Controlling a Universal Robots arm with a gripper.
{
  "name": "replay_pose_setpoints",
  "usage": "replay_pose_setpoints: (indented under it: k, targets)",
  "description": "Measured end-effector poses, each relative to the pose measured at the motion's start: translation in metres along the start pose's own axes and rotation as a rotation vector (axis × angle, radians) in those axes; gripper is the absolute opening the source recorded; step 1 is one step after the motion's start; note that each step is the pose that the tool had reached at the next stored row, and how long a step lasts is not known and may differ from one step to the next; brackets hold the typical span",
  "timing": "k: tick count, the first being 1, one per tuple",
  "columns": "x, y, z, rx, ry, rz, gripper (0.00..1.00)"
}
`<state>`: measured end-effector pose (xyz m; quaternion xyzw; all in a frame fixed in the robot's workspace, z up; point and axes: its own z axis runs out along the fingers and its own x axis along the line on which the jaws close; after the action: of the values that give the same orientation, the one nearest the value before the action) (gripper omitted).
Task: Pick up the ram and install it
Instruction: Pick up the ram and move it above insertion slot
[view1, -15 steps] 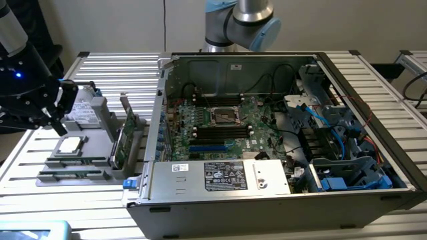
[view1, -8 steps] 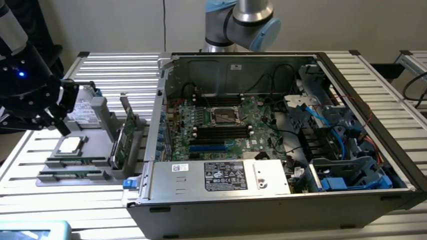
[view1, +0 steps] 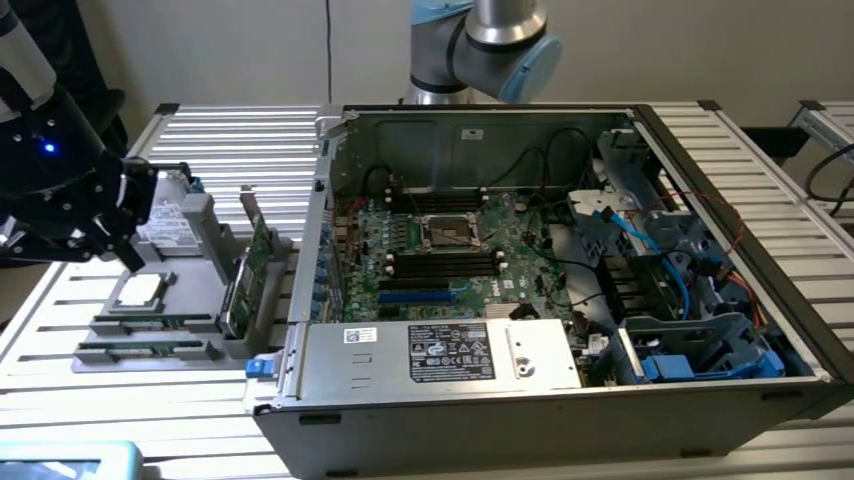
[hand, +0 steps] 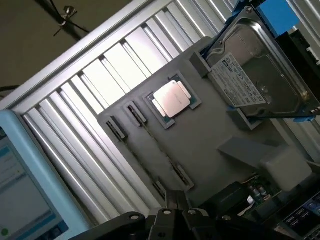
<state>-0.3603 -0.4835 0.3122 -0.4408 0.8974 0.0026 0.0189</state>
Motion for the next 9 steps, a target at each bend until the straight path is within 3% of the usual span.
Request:
replay_pose_setpoints:
  k: [9]
  targets:
    - [0.0001,0.0001,0.0008,-0.0065,-0.0028,-0.161,0.11]
